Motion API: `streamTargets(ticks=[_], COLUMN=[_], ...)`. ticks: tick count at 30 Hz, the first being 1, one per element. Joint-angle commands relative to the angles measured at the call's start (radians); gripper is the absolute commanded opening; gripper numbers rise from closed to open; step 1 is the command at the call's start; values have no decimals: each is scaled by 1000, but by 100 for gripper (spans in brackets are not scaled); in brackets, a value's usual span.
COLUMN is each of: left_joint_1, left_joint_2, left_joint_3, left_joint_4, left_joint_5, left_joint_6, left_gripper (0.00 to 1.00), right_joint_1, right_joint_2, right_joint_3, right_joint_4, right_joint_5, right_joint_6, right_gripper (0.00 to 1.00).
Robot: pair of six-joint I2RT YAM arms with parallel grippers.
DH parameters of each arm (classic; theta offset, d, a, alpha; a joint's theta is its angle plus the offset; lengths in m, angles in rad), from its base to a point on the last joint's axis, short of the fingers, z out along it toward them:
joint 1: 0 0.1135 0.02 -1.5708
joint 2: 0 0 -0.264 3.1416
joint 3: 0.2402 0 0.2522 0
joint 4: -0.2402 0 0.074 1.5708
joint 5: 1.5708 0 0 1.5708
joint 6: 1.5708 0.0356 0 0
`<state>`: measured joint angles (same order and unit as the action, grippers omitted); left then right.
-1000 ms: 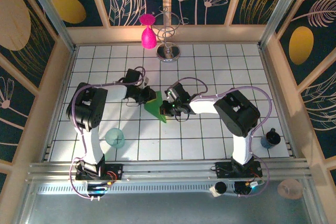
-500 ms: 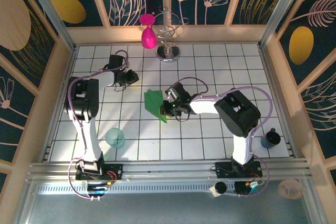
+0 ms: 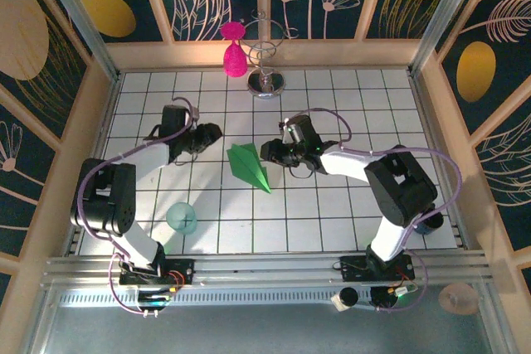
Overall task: Fold a paper plane with a square sheet of paper (pick it up from the middle)
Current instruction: Fourth fold the wing at the center of the table.
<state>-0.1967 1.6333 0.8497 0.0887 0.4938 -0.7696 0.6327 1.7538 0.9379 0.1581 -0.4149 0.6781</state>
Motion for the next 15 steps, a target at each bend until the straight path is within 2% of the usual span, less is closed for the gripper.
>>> streamTargets(ticks=[1, 9, 15], left_joint_1=[-49, -99, -102], left_joint_2=[-30, -23, -17], left_joint_3=[-68, -153, -157], left_joint_4=[110, 204, 207], left_joint_5=[53, 73, 79], left_joint_6=[-110, -194, -199], left_gripper=[44, 46, 46], right_joint_1=[-1, 4, 17], right_joint_2=[66, 161, 124], right_joint_3=[28, 96, 82], right_joint_4=[14, 12, -15], right_joint_5=[-76, -175, -99], right_joint_6=[-61, -150, -152], right_gripper=[38, 40, 43])
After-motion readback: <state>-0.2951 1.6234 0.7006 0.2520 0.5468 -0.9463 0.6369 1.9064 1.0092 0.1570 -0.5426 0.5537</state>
